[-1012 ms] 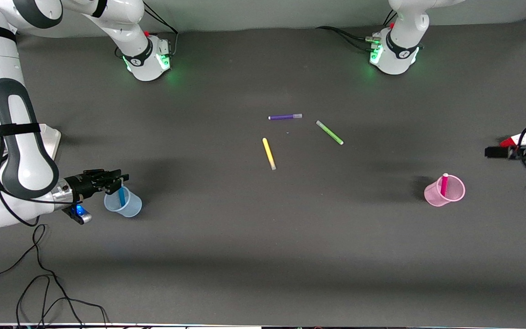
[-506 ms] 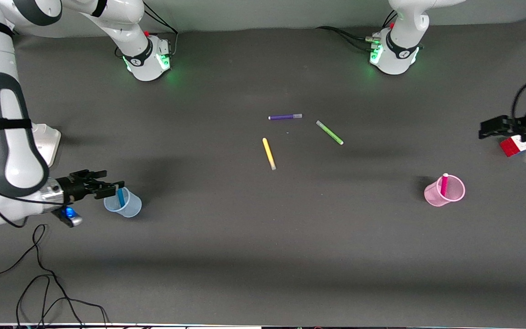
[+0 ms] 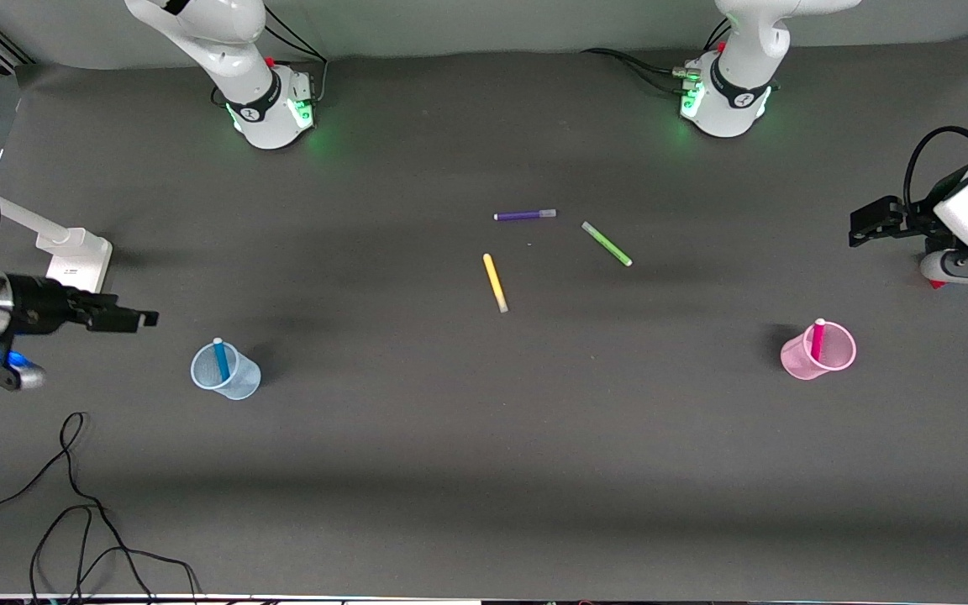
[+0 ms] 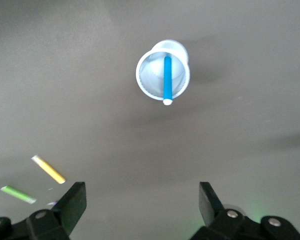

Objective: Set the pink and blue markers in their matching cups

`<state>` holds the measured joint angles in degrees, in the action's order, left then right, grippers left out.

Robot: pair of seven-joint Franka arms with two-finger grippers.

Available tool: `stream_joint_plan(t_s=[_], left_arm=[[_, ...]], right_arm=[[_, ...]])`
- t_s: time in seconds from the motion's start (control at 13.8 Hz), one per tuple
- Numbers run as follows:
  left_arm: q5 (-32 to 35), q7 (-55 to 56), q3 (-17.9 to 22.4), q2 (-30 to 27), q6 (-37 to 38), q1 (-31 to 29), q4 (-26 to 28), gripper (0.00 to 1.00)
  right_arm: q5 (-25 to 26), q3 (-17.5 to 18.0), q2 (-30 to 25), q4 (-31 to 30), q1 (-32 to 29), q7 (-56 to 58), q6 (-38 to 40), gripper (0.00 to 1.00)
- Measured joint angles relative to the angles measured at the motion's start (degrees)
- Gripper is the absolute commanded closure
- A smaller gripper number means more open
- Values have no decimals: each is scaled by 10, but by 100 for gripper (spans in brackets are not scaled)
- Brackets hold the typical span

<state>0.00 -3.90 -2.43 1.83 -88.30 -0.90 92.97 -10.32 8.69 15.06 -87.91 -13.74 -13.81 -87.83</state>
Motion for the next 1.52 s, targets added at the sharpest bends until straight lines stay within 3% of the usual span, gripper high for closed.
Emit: stream_joint_plan(t_s=[0.22, 0.29, 0.43, 0.58, 0.8, 1.08, 1.52], left_arm=[[-1, 11, 1, 0, 0, 0, -2, 0], [-1, 12, 2, 0, 0, 0, -3, 0], [-1, 12, 3, 0, 0, 0, -4, 0], [-1, 12, 3, 2, 0, 1, -4, 0], [-2, 12, 3, 6, -1, 1, -4, 0], [-2, 12, 3, 6, -1, 1, -5, 0], [-2, 12, 3, 6, 0, 1, -5, 0]], right_arm=[[9, -97, -96, -85, 112, 21, -52, 0], [12, -112, -135, -120, 134, 22, -71, 0], [30, -116, -205, -160, 152, 22, -88, 0], [38, -115, -242, -157, 157, 23, -91, 0], [66, -103, -242, -147, 167, 41, -88, 0], [92, -117, -232, -145, 226, 73, -60, 0], [95, -119, -232, -104, 201, 118, 28, 0]])
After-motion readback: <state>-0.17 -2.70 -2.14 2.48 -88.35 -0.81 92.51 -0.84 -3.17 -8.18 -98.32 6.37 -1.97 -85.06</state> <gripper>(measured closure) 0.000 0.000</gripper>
